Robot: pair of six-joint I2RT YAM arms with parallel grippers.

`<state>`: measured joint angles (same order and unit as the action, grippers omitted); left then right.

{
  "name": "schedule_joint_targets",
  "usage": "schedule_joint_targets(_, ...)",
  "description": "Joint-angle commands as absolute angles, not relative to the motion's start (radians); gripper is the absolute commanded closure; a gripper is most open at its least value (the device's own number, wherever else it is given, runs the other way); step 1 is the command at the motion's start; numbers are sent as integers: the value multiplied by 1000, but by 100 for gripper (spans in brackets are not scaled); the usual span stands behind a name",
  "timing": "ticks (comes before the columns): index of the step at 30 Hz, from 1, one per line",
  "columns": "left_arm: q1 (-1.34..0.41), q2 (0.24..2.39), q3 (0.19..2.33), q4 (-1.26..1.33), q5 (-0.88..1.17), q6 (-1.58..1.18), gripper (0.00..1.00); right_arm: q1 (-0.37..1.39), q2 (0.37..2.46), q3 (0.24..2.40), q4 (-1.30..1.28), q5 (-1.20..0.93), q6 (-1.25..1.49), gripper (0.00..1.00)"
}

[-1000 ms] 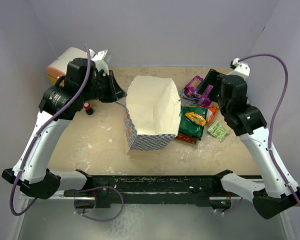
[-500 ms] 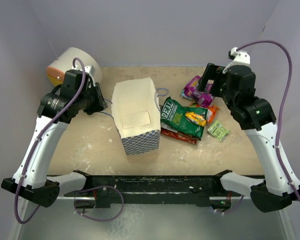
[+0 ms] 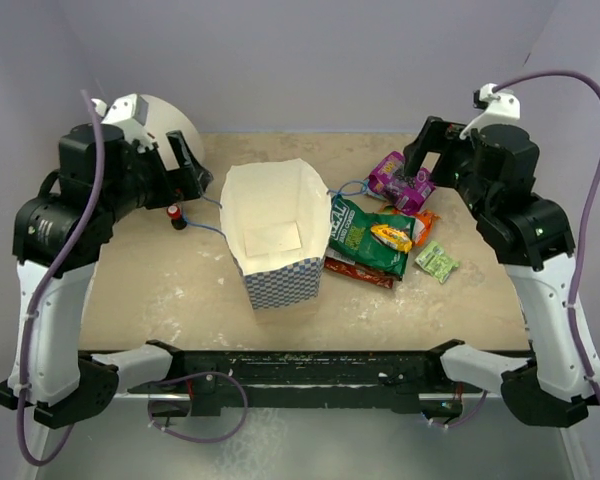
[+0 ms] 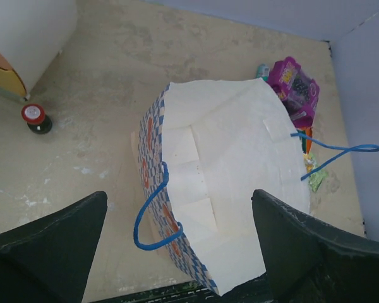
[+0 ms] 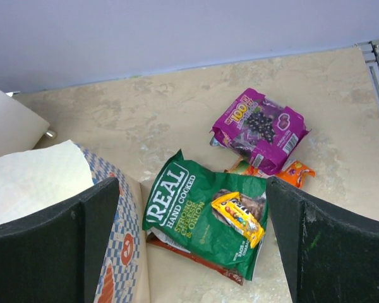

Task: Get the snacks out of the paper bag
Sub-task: Reset both arms

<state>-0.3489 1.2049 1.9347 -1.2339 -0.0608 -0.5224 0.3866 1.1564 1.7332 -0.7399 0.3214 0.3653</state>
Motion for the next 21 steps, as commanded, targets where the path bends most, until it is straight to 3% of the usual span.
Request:
schedule_joint_targets(1, -347, 1134, 1990, -1142, -99, -437, 1, 387, 1056, 1724, -689, 291, 341, 0)
schedule_joint_targets(10, -347, 859, 1722, -787, -251, -384, 1, 387, 842, 1574, -505, 277, 326, 0)
schedule_joint_targets(21, -347, 926, 1917, -725, -369, -268, 1, 387, 901, 1819, -579, 409, 318, 0)
